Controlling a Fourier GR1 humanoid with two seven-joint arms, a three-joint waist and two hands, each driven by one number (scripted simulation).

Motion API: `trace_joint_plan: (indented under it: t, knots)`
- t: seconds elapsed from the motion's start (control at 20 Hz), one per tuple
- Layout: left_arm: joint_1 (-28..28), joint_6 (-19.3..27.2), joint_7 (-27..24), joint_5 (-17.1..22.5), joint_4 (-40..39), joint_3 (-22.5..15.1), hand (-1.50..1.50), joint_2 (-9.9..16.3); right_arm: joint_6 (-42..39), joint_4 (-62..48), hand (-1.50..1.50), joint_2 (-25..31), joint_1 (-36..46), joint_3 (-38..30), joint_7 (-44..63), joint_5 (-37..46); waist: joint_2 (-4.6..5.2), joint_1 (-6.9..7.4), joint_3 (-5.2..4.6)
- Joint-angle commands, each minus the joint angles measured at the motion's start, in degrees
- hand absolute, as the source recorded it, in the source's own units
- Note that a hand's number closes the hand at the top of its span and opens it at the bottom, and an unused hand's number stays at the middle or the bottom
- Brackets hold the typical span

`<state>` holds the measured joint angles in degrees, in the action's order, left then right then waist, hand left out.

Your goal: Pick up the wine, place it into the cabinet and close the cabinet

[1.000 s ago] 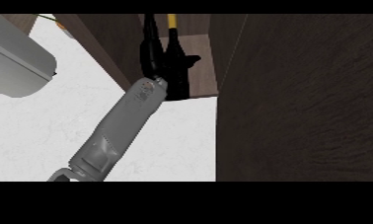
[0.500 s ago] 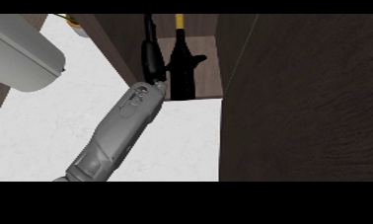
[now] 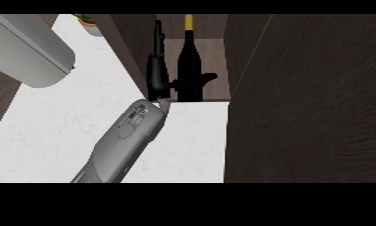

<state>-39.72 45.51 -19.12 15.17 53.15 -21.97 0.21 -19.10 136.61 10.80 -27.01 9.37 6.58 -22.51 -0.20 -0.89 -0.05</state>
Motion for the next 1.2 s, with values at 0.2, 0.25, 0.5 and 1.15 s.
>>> trace_joint_plan:
  t: [0.2, 0.25, 0.5, 1.15]
  knots:
    - [8.06, -2.07, 6.03, -0.55, 18.13, -4.97, -1.5, 1.68, 3.55, 10.44, -1.5, 3.01, 0.93, -4.74, 6.34, -4.19, -0.33, 1.44, 0.03]
    - [11.93, -0.54, 6.46, -1.03, 22.42, -6.88, -1.5, 1.14, 3.67, 11.18, -1.5, 2.24, -1.43, -2.63, 5.95, -2.17, -0.53, 1.47, 0.03]
    - [22.99, -1.37, 6.28, -3.31, 32.4, -11.96, -1.5, 4.45, 4.88, 8.34, -1.5, 2.43, 2.15, -2.8, 5.72, 0.45, -0.18, 1.55, 0.03]
    - [38.44, -14.22, 4.96, 2.07, 50.49, -7.72, -1.5, 17.65, 0.3, 10.43, 1.5, 6.01, -3.0, -3.1, 3.99, -1.09, 0.05, 0.46, 0.0]
